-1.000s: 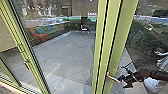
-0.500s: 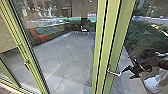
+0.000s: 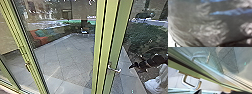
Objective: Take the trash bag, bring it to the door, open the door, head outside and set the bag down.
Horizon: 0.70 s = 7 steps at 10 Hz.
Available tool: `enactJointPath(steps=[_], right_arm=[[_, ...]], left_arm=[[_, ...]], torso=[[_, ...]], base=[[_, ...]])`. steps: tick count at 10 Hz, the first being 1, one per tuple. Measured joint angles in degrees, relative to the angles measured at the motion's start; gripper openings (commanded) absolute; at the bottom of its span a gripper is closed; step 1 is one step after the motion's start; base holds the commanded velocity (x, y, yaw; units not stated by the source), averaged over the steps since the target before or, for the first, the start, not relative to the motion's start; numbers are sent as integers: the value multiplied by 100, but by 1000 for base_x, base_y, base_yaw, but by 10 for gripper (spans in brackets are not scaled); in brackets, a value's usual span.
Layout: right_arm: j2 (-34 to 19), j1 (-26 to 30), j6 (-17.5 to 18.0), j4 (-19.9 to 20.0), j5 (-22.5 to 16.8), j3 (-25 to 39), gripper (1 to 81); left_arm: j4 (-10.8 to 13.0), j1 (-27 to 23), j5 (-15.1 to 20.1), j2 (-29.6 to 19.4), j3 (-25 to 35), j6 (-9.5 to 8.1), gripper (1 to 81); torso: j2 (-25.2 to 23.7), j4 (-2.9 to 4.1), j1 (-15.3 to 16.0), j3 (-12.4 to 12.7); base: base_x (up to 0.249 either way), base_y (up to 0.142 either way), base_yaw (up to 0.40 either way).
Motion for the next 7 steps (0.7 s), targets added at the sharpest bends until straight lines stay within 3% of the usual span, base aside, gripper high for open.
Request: enactJointPath(steps=[2,4,5,6,7], right_arm=[[-118,113,-78,-934,-367,6,811],[-229,436,-180,-1830,-1028,137,811],[-236,560,-235,-2033,-1251,229,811],[-199,628,-345,-2619,-1623,467,811],[-239,647,-401,-2946,-1932,580,811]], left_arm=[[0,0,0,2,0,-1,10],[0,0,5,2,0,0,10],[0,2,5,9,0,-1,10],[0,7,5,17,0,0,10],[0,2,5,35,0,-1,10]], torso=[[2,0,4,0],[2,-2,6,0],[2,-41,6,0],[2,-144,9,0],[2,-252,9,0]], base=[[0,0,0],[0,0,0],[0,0,0],[0,0,0],[0,0,0]])
